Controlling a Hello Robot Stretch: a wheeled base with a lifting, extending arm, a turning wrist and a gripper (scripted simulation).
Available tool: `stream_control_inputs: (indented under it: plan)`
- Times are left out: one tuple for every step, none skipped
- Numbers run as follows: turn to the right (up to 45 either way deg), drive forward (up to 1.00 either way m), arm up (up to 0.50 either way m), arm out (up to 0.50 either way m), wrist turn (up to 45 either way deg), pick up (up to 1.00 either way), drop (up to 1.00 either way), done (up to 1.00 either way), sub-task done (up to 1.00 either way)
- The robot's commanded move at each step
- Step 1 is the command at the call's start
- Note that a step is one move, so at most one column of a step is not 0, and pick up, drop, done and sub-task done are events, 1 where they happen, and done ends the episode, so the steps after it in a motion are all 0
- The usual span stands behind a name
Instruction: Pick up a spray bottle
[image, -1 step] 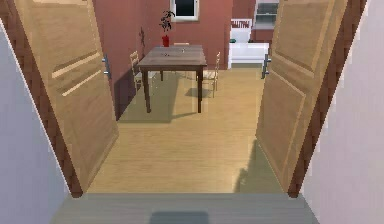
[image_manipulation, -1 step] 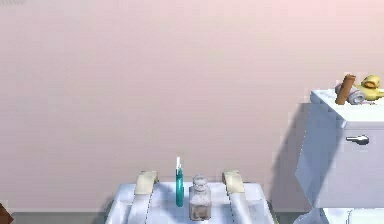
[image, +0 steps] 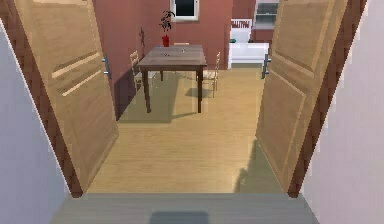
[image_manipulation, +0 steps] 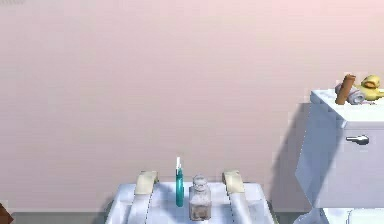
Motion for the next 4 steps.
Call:
stream_control_inputs:
  plan:
    - [0.0, 0.00, 0.18, 0.00, 0.0, 0.00, 0.00, 0.00, 0.00]
    - [0.0, 0.00, 0.00, 0.26, 0.0, 0.00, 0.00, 0.00, 0.00]
    - [0.0, 0.00, 0.00, 0.00, 45.0, 0.00, 0.00, 0.00, 0.00]
    - [0.0, 0.00, 0.00, 0.00, 45.0, 0.00, 0.00, 0.00, 0.00]
